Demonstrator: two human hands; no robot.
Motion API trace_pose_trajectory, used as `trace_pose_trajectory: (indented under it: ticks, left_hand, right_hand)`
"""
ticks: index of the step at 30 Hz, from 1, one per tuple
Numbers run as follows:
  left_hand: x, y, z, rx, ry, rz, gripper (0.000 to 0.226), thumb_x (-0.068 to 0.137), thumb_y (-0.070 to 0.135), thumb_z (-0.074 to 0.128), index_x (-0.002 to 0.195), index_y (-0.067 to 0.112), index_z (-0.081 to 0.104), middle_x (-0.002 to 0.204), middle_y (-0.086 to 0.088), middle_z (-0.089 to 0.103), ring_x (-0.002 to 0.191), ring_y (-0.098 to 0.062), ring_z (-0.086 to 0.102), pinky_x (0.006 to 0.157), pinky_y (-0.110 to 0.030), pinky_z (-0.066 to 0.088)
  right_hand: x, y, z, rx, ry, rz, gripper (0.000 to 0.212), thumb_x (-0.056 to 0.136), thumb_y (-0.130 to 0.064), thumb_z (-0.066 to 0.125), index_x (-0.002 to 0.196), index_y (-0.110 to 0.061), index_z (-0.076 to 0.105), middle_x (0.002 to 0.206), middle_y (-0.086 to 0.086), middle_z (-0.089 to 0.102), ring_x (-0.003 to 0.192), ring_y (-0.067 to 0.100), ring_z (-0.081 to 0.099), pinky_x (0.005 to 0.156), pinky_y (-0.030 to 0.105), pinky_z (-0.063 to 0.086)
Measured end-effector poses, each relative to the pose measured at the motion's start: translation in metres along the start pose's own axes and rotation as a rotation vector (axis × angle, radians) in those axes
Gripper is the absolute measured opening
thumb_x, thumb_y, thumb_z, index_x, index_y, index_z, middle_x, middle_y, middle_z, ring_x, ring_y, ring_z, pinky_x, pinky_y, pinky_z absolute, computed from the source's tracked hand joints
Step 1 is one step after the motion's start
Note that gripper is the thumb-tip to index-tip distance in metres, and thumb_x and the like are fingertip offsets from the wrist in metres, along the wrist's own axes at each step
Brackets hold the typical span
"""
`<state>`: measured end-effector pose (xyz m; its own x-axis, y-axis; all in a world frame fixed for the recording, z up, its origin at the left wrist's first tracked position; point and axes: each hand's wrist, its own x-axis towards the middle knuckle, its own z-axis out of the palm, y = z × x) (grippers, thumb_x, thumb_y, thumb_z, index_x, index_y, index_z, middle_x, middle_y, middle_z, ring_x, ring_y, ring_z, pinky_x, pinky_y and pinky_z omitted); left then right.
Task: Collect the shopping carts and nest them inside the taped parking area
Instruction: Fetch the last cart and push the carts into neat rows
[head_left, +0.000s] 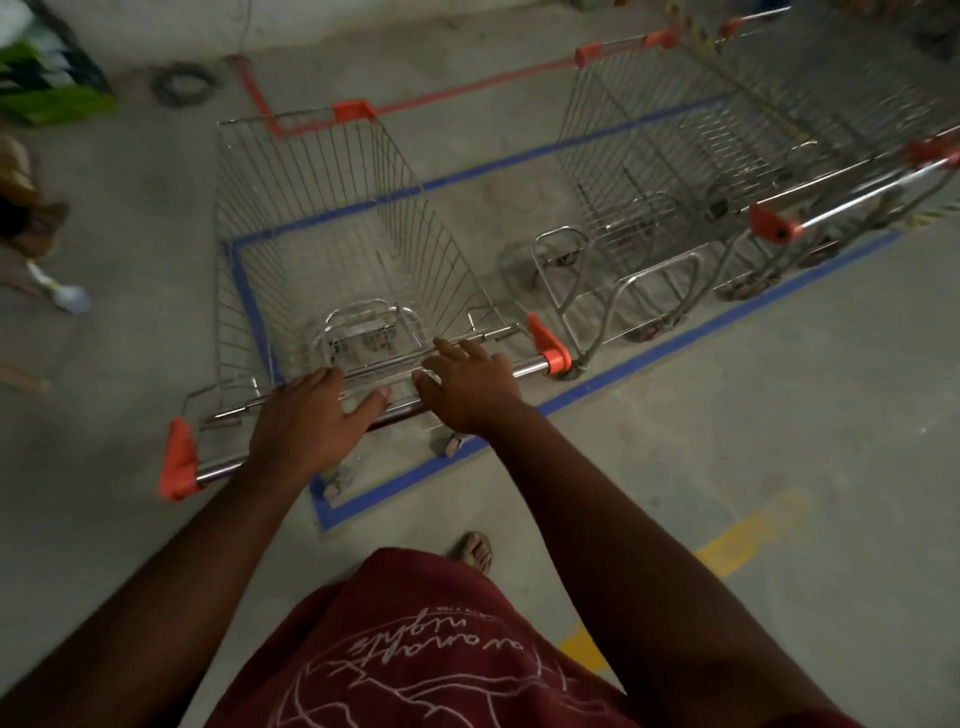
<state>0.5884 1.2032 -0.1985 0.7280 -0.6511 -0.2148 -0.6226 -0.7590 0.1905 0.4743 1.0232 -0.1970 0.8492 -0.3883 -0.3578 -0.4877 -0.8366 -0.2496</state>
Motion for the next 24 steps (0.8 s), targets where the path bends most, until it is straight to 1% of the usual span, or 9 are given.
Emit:
trace_pose_trajectory:
  ticks: [3, 5, 7, 11, 15, 17, 19, 22, 24]
  left_hand:
    - [0.02, 0.02, -0.003, 0.026, 0.0, -0.014, 0.081, 0.089, 0.079, 0.031, 0.136, 0.017, 0.057, 0.139, -0.009, 0.062, 0.123, -0.034, 0.059, 0.099, -0.044, 0.047]
    - [0.033, 0.031, -0.002, 0.03, -0.014, -0.028, 0.084, 0.087, 0.08, 0.027, 0.133, 0.018, 0.058, 0.136, -0.009, 0.063, 0.12, -0.036, 0.06, 0.095, -0.045, 0.049]
    - [0.047, 0.042, -0.003, 0.032, -0.026, -0.034, 0.087, 0.085, 0.081, 0.024, 0.136, 0.018, 0.057, 0.138, -0.009, 0.062, 0.122, -0.035, 0.06, 0.096, -0.045, 0.049]
    - [0.076, 0.069, -0.004, 0.033, -0.016, -0.022, 0.083, 0.09, 0.075, 0.032, 0.144, 0.014, 0.052, 0.146, -0.011, 0.056, 0.131, -0.033, 0.054, 0.106, -0.045, 0.043]
    - [0.108, 0.1, -0.007, 0.037, -0.022, -0.008, 0.087, 0.087, 0.078, 0.027, 0.139, 0.014, 0.056, 0.141, -0.012, 0.06, 0.127, -0.033, 0.056, 0.106, -0.045, 0.043]
    - [0.125, 0.115, -0.007, 0.025, -0.037, -0.002, 0.089, 0.089, 0.079, 0.026, 0.142, 0.013, 0.052, 0.144, -0.012, 0.057, 0.131, -0.033, 0.053, 0.108, -0.046, 0.04]
    - [0.139, 0.128, -0.007, 0.023, -0.053, 0.012, 0.09, 0.09, 0.079, 0.025, 0.146, 0.012, 0.047, 0.148, -0.012, 0.053, 0.135, -0.032, 0.049, 0.111, -0.047, 0.037]
    - [0.155, 0.142, -0.004, 0.031, -0.063, 0.025, 0.091, 0.091, 0.079, 0.022, 0.149, 0.012, 0.043, 0.152, -0.012, 0.049, 0.139, -0.03, 0.044, 0.114, -0.048, 0.031]
    - [0.162, 0.15, -0.003, 0.025, -0.078, 0.031, 0.091, 0.092, 0.078, 0.021, 0.151, 0.011, 0.04, 0.154, -0.011, 0.045, 0.142, -0.03, 0.04, 0.117, -0.048, 0.028]
  right_hand:
    - [0.013, 0.018, -0.012, -0.02, 0.004, 0.005, 0.056, 0.107, -0.058, 0.03, 0.153, -0.032, 0.05, 0.174, -0.007, 0.02, 0.154, 0.031, 0.033, 0.118, 0.049, 0.027]
    - [0.021, 0.03, -0.019, -0.024, 0.018, 0.022, 0.055, 0.107, -0.059, 0.031, 0.151, -0.032, 0.052, 0.173, -0.008, 0.021, 0.151, 0.032, 0.04, 0.116, 0.047, 0.029]
    - [0.029, 0.043, -0.026, -0.022, 0.032, 0.032, 0.054, 0.106, -0.059, 0.033, 0.149, -0.034, 0.054, 0.173, -0.008, 0.023, 0.148, 0.032, 0.043, 0.115, 0.045, 0.03]
    - [0.044, 0.072, -0.039, 0.004, 0.081, 0.043, 0.05, 0.106, -0.057, 0.038, 0.144, -0.034, 0.06, 0.17, -0.009, 0.029, 0.149, 0.031, 0.042, 0.115, 0.044, 0.028]
    - [0.066, 0.103, -0.058, 0.009, 0.089, 0.08, 0.046, 0.103, -0.054, 0.045, 0.142, -0.038, 0.062, 0.168, -0.011, 0.034, 0.148, 0.028, 0.042, 0.115, 0.044, 0.028]
    - [0.077, 0.118, -0.07, 0.011, 0.077, 0.099, 0.046, 0.102, -0.053, 0.045, 0.142, -0.038, 0.061, 0.169, -0.013, 0.032, 0.149, 0.027, 0.041, 0.116, 0.045, 0.026]
    - [0.084, 0.132, -0.079, 0.012, 0.071, 0.108, 0.049, 0.099, -0.056, 0.042, 0.141, -0.038, 0.062, 0.169, -0.014, 0.032, 0.149, 0.026, 0.041, 0.116, 0.045, 0.025]
    - [0.092, 0.149, -0.083, 0.054, 0.103, 0.124, 0.063, 0.087, -0.061, 0.032, 0.134, -0.039, 0.067, 0.166, -0.014, 0.037, 0.148, 0.024, 0.042, 0.116, 0.045, 0.024]
    - [0.095, 0.159, -0.085, 0.062, 0.141, 0.124, 0.06, 0.084, -0.061, 0.033, 0.124, -0.042, 0.072, 0.164, -0.014, 0.041, 0.147, 0.023, 0.044, 0.115, 0.045, 0.025]
